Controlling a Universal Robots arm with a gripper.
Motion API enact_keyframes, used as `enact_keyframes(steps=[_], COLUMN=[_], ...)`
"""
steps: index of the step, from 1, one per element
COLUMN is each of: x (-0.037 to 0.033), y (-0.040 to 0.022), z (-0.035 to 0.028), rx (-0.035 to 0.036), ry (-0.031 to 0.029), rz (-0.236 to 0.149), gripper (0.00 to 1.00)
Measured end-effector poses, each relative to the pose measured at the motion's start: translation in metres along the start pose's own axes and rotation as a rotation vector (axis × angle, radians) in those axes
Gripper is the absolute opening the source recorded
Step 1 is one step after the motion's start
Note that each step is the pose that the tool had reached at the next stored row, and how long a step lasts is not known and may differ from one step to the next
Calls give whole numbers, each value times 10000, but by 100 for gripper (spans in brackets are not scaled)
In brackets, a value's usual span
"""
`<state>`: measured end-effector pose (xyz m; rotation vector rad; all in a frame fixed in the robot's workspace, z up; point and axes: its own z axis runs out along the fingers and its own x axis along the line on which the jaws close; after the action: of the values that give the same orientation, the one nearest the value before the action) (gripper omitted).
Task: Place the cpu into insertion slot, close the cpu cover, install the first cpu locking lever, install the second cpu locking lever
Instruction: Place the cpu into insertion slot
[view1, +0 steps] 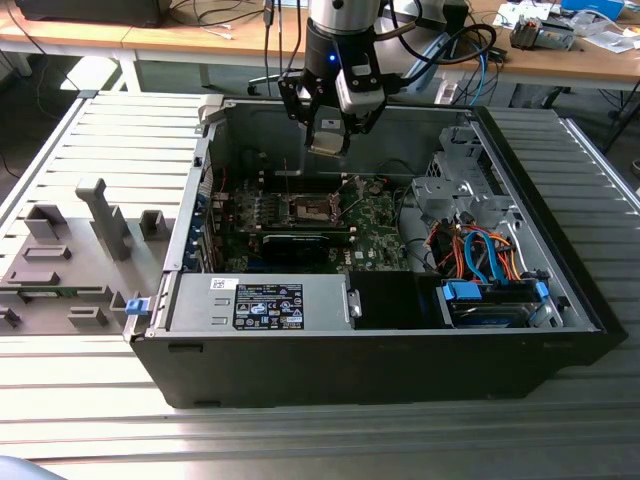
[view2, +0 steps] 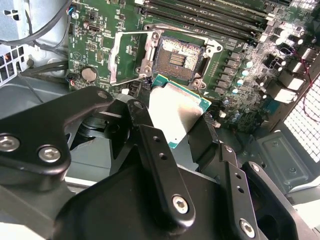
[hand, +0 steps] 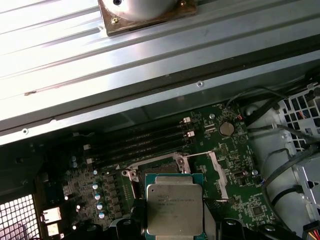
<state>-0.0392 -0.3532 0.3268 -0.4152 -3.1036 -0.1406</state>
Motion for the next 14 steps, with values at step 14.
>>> enact_keyframes(steps=[14], x=[0], y=[0], z=[3], rx=[-3], ry=[-14], rz=[164], gripper=[54])
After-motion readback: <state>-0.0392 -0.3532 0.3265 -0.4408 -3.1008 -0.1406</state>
